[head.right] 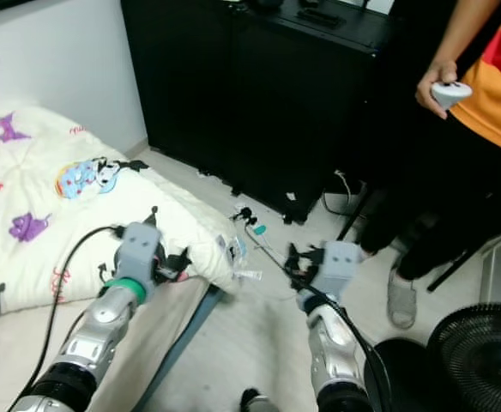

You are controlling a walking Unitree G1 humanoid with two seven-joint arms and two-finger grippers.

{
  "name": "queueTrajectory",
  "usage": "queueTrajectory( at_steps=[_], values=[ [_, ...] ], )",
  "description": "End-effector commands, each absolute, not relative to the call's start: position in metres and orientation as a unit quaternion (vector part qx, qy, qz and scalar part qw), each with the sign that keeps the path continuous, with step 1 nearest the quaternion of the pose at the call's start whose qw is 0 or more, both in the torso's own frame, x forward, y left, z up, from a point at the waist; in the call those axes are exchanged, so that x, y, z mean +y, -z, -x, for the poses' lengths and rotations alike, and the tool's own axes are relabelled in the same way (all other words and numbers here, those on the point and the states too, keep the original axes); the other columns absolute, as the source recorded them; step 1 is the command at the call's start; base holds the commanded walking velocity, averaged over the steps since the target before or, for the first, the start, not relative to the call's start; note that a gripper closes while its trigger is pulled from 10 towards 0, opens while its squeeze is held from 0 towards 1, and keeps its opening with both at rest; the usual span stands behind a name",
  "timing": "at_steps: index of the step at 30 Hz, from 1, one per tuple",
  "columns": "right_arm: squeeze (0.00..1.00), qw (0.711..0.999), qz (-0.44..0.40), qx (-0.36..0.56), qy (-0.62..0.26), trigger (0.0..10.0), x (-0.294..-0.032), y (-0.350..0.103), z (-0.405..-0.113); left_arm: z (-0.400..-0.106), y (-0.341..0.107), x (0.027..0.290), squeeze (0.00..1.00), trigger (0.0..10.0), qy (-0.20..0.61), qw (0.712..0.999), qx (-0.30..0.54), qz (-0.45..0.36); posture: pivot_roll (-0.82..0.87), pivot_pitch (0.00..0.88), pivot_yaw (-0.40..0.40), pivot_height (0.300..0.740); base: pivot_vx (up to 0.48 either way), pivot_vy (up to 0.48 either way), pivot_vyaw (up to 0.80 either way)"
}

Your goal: Clean up the room

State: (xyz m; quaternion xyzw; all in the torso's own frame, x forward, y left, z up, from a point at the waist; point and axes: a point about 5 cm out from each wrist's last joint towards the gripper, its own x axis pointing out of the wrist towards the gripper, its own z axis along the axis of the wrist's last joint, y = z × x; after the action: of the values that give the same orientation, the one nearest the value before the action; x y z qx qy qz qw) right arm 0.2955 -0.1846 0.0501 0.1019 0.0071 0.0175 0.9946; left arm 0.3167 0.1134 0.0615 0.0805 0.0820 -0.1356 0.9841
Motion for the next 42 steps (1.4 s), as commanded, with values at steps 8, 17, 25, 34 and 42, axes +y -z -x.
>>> queueTrajectory(
  at_steps=[8, 17, 25, 34, 42],
  values=[
    [0.00, 0.994, -0.102, 0.028, -0.003, 10.0, -0.189, -0.040, -0.288, -0.309, -0.047, 0.112, 0.00, 10.0, 0.144, 0.980, 0.108, -0.088, -0.03, 0.054, 0.045, 0.720, 0.000, 0.000, 0.00],
    [0.00, 0.995, -0.099, 0.029, 0.009, 10.0, -0.193, -0.038, -0.286, -0.306, -0.044, 0.104, 0.00, 10.0, 0.154, 0.978, 0.115, -0.081, -0.03, 0.059, 0.047, 0.690, 0.000, 0.000, 0.00],
    [0.00, 0.995, -0.100, 0.026, 0.011, 10.0, -0.194, -0.040, -0.286, -0.308, -0.048, 0.099, 0.00, 10.0, 0.159, 0.979, 0.105, -0.075, -0.03, 0.060, 0.045, 0.665, 0.000, 0.000, 0.00],
    [0.00, 0.995, -0.101, 0.015, 0.016, 10.0, -0.197, -0.046, -0.290, -0.314, -0.061, 0.093, 0.00, 10.0, 0.163, 0.981, 0.083, -0.064, -0.03, 0.061, 0.048, 0.635, 0.000, 0.000, 0.00],
    [0.00, 0.994, -0.103, 0.010, 0.022, 10.0, -0.200, -0.047, -0.289, -0.316, -0.064, 0.094, 0.00, 10.0, 0.163, 0.981, 0.078, -0.065, -0.03, 0.063, 0.051, 0.606, 0.000, 0.000, 0.00]
  ],
)
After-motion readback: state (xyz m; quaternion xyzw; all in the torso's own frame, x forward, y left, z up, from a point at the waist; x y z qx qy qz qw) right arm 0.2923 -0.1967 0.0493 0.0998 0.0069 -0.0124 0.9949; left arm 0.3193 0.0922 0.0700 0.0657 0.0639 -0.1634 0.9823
